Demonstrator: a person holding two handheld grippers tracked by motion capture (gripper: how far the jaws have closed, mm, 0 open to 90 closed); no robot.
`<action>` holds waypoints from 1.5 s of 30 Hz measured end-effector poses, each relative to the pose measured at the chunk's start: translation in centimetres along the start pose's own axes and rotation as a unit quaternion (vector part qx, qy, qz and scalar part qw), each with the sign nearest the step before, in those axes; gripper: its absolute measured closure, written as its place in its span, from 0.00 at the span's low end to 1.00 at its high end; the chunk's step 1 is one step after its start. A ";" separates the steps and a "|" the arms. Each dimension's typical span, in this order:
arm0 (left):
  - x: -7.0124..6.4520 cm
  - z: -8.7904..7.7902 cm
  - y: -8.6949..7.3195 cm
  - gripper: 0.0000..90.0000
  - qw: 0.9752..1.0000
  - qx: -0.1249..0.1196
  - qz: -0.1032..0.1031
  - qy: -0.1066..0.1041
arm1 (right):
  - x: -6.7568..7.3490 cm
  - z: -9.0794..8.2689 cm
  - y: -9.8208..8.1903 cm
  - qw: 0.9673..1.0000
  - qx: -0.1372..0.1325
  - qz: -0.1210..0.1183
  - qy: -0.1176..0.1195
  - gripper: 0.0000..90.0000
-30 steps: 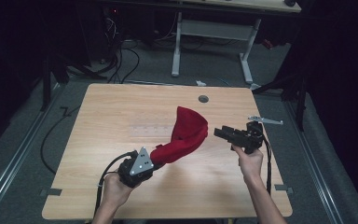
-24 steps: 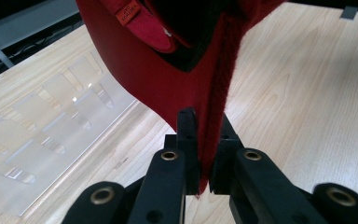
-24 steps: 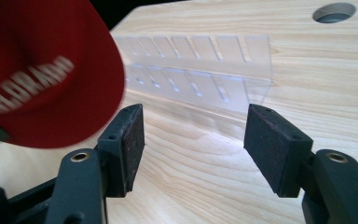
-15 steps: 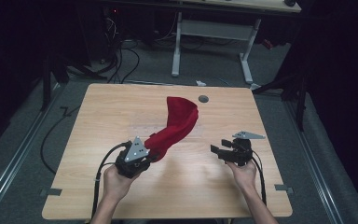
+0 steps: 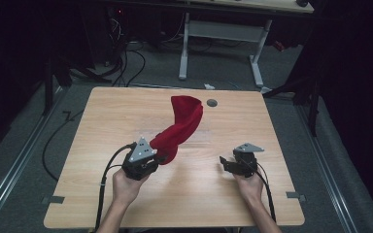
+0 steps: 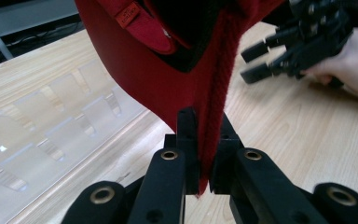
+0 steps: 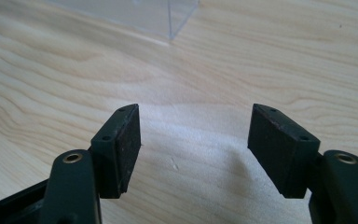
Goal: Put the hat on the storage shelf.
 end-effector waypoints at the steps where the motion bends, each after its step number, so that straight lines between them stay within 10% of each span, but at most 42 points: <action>1: 0.1 0.0 0.1 0.95 1.000 -0.001 -0.003 0.002 | 0.1 0.2 -0.3 1.000 0.005 0.002 -0.002 0.39; 31: 4.8 0.0 5.9 0.95 0.996 -0.050 -0.033 0.061 | 0.1 0.8 -0.5 1.000 0.014 -0.001 -0.011 0.38; 45: 7.4 0.3 9.0 0.95 0.988 -0.096 -0.082 0.087 | 0.1 0.8 -0.5 1.000 0.014 -0.001 -0.011 0.38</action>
Point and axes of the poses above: each handheld gripper's, and its own axes: z roughly forward along the jaws, y roughly out of its top, x roughly to its left, the point moved 7 cm from there along z, roughly forward along the jaws, and after that the axes turned 11 degrees about -x, right-handed, at the moved point
